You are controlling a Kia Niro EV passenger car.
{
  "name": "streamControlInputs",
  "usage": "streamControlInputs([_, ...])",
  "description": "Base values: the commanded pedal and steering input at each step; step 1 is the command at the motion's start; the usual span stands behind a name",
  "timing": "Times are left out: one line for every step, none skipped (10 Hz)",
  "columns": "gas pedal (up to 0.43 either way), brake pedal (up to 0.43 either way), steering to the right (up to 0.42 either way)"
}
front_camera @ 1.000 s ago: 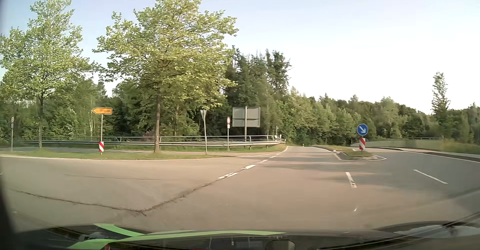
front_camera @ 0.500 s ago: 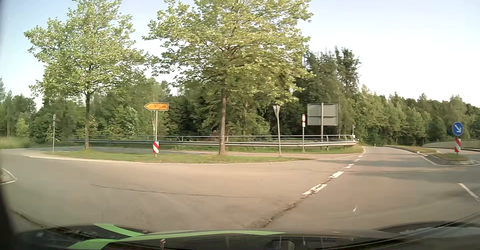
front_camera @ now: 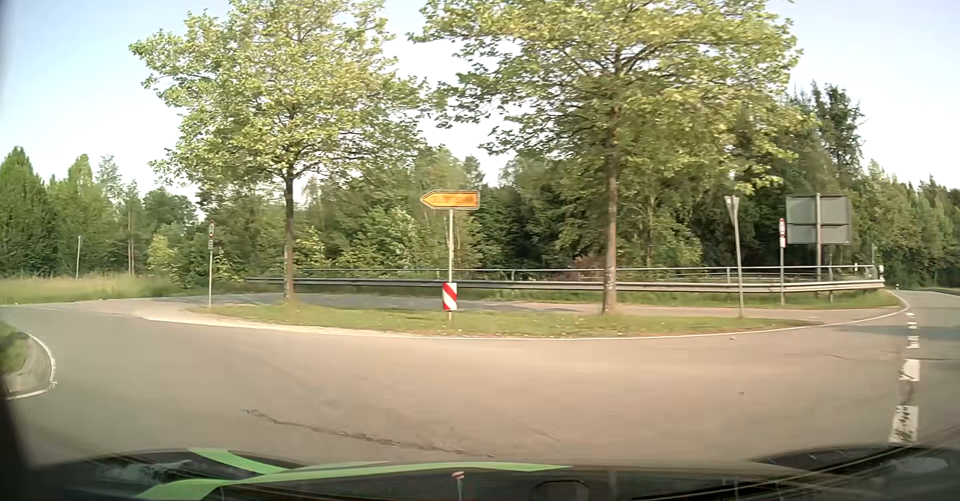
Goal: Follow the waypoints while adhering to traffic rules and regulations
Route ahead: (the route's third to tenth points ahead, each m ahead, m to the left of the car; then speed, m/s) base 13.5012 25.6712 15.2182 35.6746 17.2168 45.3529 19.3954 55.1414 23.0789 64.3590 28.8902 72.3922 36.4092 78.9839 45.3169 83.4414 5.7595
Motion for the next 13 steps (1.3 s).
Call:
streamControlInputs([0.209,0.000,-0.383])
streamControlInputs([0.209,0.000,-0.379])
streamControlInputs([0.209,0.000,-0.378])
streamControlInputs([0.209,0.000,-0.378])
streamControlInputs([0.209,0.000,-0.375])
streamControlInputs([0.209,0.000,-0.370])
streamControlInputs([0.209,0.000,-0.369])
streamControlInputs([0.209,0.000,-0.367])
streamControlInputs([0.209,0.000,-0.365])
streamControlInputs([0.209,0.000,-0.360])
streamControlInputs([0.209,0.000,-0.347])
streamControlInputs([0.209,0.000,-0.325])
streamControlInputs([0.228,0.000,-0.314])
